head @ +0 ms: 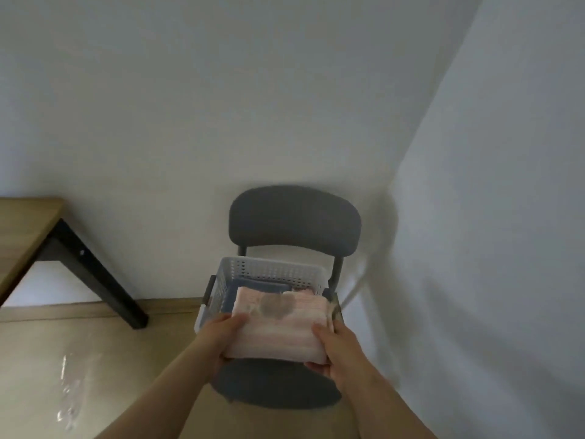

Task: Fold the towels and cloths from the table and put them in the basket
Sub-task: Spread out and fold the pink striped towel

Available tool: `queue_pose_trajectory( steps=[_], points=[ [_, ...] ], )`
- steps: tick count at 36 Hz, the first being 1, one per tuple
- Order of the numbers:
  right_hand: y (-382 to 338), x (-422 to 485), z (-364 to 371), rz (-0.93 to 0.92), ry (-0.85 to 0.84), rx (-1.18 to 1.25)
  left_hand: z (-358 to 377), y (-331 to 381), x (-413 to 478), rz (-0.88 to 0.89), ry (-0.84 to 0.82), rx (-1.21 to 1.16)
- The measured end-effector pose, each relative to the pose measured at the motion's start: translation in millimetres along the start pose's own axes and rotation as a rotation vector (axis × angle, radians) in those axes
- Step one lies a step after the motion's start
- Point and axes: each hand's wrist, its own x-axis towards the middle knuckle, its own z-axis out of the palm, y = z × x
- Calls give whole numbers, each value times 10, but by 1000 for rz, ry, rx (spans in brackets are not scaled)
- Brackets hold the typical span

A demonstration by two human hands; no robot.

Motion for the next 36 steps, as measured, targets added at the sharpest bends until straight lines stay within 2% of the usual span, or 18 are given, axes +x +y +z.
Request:
queue_pose_trajectory(
  steps=[6, 10, 12, 16, 20, 23, 25, 29, 32, 36],
  points=[
    [-240, 660, 104, 99, 24, -90, 66, 109, 561, -95, 47, 86],
    [-320, 1101, 149, 69, 74, -268, 139, 214, 912, -116, -20, 159],
    [-362, 1309, 160, 39, 105, -411, 148, 283, 1079, -139, -41, 120],
    [-425, 1684, 177, -1, 99, -499, 160, 432, 1387, -202, -123, 71],
    [-514, 1981, 218, -58, 85, -643, 180, 449, 1638, -279, -277, 292],
    [-556, 2122, 284, -131, 94, -938, 231, 344, 1755, -338, -418, 552],
    [-550, 2192, 325, -157, 154, -1164, 308, 217, 1814, -369, -423, 615],
    [-480, 2338, 374, -137, 194, -1329, 543, 15, 1882, -342, -387, 744],
    [-421, 2414, 392, -294, 192, -1457, 683, -93, 1867, -319, -443, 892],
    [-226, 2472, 405, -503, 300, -1487, 818, -181, 1847, -294, -499, 1100]
  ],
)
